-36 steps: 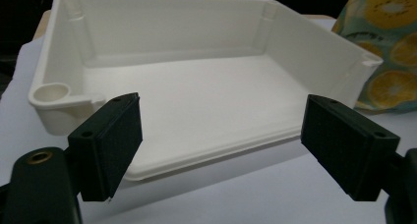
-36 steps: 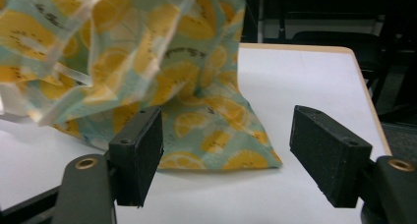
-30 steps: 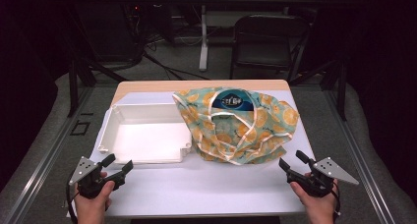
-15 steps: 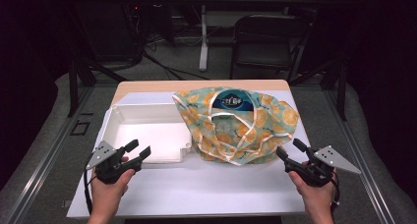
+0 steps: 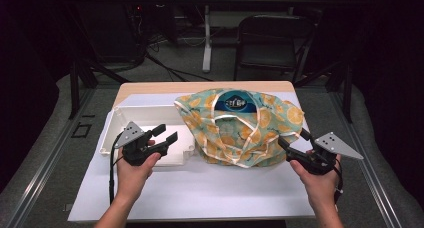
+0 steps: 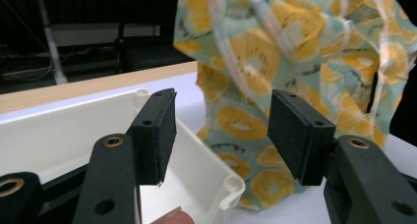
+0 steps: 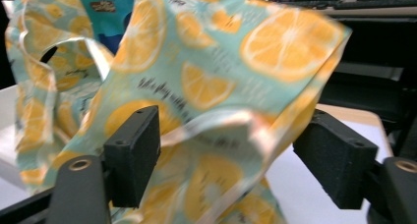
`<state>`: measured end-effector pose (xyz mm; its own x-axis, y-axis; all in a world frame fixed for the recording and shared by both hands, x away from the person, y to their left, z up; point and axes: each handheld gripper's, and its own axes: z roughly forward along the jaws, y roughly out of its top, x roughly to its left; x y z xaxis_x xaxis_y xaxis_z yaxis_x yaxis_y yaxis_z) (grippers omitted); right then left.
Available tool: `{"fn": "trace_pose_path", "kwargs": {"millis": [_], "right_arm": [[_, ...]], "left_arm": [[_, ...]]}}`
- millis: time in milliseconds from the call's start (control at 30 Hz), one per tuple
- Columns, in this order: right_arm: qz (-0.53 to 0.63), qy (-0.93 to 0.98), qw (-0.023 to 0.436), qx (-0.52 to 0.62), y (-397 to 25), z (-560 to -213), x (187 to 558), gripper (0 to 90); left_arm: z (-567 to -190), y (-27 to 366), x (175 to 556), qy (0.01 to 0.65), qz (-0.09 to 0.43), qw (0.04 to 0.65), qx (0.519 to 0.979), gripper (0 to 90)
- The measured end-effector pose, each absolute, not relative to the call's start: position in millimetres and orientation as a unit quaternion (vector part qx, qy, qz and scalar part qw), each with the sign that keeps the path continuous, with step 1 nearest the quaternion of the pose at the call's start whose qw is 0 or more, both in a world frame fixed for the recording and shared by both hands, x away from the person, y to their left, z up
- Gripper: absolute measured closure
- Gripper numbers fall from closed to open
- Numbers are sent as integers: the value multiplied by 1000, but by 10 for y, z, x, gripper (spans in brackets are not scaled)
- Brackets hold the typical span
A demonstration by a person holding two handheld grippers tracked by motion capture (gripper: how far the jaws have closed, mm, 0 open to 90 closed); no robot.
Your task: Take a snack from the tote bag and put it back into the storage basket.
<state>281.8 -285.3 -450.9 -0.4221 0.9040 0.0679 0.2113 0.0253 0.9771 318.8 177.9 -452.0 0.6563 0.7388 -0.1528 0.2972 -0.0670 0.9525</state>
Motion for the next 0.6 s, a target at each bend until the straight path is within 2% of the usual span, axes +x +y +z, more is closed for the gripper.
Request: {"fn": "trace_pose_path", "kwargs": {"millis": [133,333,400,467,500,600], "right_arm": [[546,631,325,445,-2932,-4402,2867,190],[538,646,322,435,-2899,-4360,2959,219],[539,648,320,432,-2881,-4358,2992,298],[548,656,303,422,-2875,-4370,3032,452],[548,656,303,422,-2875,-4370,3032,452],[531,674,304,414,-2832,-4388,3066,617]], "left_arm": [[-4450,1743,3226,363,185,584,702,442],[-4357,1663,3292,358,186,592,697,443],[-4330,1623,3308,355,187,590,700,443],[-4304,1576,3329,354,187,591,700,447],[-4289,1555,3338,354,183,593,700,447],[-4257,1506,3369,346,172,602,699,482]]}}
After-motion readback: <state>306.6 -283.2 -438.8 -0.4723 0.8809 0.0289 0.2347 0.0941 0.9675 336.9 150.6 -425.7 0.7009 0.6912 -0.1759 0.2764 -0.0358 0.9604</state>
